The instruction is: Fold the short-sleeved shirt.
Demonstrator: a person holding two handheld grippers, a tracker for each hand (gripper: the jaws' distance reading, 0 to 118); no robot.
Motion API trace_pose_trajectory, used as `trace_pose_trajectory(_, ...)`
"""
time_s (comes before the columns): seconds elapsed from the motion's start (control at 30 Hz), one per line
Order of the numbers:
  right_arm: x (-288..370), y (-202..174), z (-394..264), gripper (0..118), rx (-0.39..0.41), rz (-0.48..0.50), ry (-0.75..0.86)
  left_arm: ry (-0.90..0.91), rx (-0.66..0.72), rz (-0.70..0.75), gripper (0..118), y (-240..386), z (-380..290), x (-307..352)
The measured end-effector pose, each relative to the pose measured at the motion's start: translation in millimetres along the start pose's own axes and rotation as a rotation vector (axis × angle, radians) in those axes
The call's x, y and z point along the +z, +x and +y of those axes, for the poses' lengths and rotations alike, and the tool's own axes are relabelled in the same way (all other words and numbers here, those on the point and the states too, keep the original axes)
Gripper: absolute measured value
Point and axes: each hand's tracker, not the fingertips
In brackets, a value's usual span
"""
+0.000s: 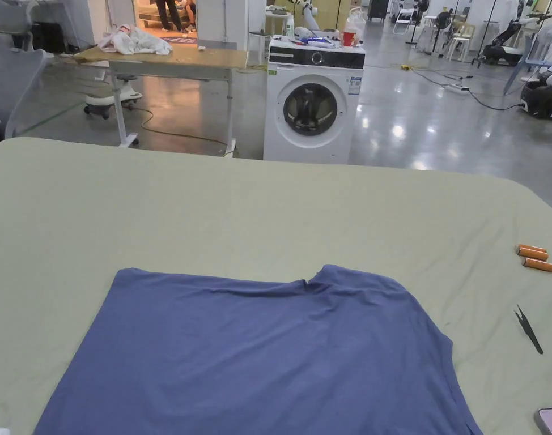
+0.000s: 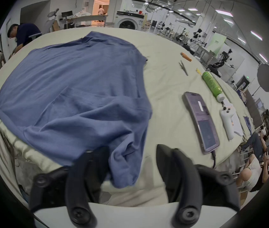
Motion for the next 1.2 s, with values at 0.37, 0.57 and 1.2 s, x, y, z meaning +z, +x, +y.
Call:
trace_pose_trajectory(0.37,34,-3,45,75,-0.160,0.012,0.322,0.267,-0.034,0.009,67,22,31,21)
trace_pose_trajectory(0.57,42,-33,75,71,-0.205,0.027,0.554,0.481,-0.053,-0.024,66,55,55,32)
trace_pose_trajectory(1.2,57,-89,108,0,-0.198,0.046,0.841,0.617,-0.141,0.029,0,81,72,52)
